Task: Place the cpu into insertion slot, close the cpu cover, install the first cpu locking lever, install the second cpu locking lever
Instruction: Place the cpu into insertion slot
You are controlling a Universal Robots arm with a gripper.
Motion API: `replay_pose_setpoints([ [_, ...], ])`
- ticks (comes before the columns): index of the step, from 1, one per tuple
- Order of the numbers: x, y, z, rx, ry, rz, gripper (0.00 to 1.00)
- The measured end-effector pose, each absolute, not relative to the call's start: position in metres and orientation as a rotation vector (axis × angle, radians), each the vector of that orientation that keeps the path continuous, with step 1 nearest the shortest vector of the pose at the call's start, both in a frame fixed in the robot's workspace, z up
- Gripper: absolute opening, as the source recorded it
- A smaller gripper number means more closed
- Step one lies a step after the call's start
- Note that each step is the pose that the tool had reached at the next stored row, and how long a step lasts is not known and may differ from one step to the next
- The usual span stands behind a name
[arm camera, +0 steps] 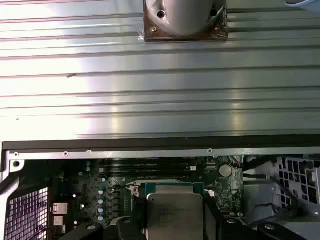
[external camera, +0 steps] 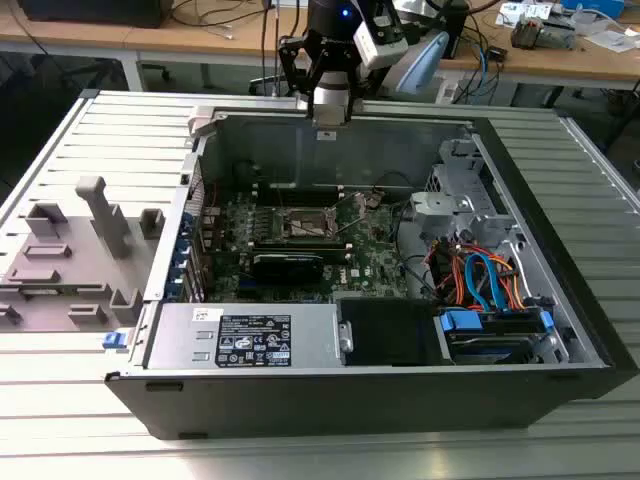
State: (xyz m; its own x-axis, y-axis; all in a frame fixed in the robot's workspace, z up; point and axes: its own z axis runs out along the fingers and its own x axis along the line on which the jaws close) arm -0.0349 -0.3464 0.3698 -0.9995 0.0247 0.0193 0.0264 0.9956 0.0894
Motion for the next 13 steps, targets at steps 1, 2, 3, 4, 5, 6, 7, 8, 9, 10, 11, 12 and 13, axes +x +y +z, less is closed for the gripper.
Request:
replay_pose_setpoints([
  [1, -0.0349, -0.3464, 0.3698, -0.04, -3.12, -0.14, 0.55],
  [2, -0.0349, -0.3464, 0.3698, -0.04, -3.12, -0.14, 0.55],
  [3, -0.0349, -0.3464, 0.3697, -0.04, -3.12, -0.14, 0.55],
  [4, -0.0349, -0.3463, 0.3696, -0.04, -3.12, -0.14, 0.55],
  [5, -0.0349, -0.3463, 0.3694, -0.04, -3.12, -0.14, 0.55],
  [6, -0.0349, -0.3463, 0.3693, -0.04, -3.12, -0.14, 0.55],
  [7, -0.0349, -0.3466, 0.369, -0.04, -3.12, -0.14, 0.55],
  [8, -0.0349, -0.3469, 0.3687, -0.04, -3.12, -0.14, 0.55],
  [9, -0.0349, -0.347, 0.3685, -0.04, -3.12, -0.14, 0.55],
  [10, -0.0349, -0.347, 0.3684, -0.04, -3.12, -0.14, 0.55],
  [11, -0.0349, -0.3471, 0.3683, -0.04, -3.12, -0.14, 0.55],
  [12, -0.0349, -0.3471, 0.3683, -0.04, -3.12, -0.14, 0.55],
  [13, -0.0349, -0.3476, 0.3674, -0.04, -3.12, -0.14, 0.55],
])
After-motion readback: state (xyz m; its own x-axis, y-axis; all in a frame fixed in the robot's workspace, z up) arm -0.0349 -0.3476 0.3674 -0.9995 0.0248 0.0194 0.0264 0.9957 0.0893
